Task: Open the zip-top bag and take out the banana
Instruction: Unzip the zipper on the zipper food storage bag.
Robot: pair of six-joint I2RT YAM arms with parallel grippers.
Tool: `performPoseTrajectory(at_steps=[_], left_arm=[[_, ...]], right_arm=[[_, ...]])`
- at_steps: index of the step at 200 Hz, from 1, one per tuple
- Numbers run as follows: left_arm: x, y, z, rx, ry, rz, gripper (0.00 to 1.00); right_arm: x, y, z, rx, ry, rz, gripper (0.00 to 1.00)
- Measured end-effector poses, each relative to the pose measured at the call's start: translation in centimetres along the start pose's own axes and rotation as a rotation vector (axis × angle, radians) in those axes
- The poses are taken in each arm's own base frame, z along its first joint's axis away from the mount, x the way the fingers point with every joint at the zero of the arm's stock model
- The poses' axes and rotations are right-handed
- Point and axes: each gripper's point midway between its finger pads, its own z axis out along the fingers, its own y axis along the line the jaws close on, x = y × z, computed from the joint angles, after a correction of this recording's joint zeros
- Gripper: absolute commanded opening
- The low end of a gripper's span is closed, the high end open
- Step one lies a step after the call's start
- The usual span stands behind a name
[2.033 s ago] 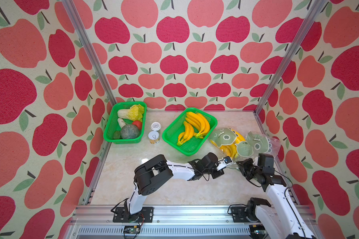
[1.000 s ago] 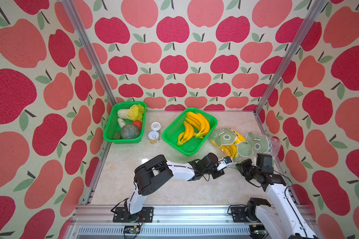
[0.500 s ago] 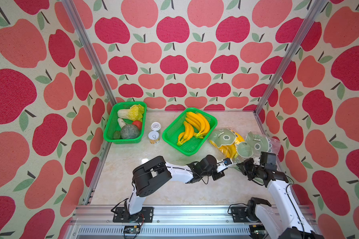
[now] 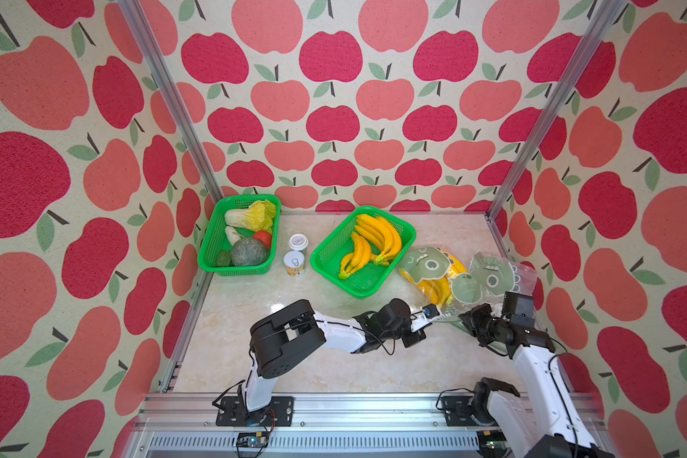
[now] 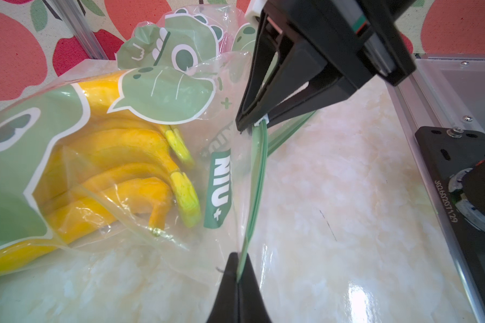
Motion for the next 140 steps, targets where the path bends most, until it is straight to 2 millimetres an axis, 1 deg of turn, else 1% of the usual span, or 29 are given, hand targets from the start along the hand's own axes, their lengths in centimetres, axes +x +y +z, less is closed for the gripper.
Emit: performPoseTrajectory(at_steps=[25, 43, 87, 140], left_arm=[[0.1, 0.1, -0.2, -0.004, 0.001, -0.001, 0.00], [0.4, 0.1, -0.6, -0.006, 0.007, -0.007, 0.00], [0.7, 1.0, -2.2, -0.029, 0.009, -0.033, 0.00], [1.8, 2.1, -4.1, -0.065, 0.019, -0.064, 0.00]], right_arm=[[-0.5, 0.0, -0.1, 0.007, -0.022, -0.001, 0.08], [-1.4, -0.2, -0.2, 0.012, -0.042, 0.016, 0.08], [-3.8, -1.4, -0.8, 0.030, -0.102, 0.063, 0.08], [-5.1, -2.1, -1.3, 0.027, -0.133, 0.078, 0.08]])
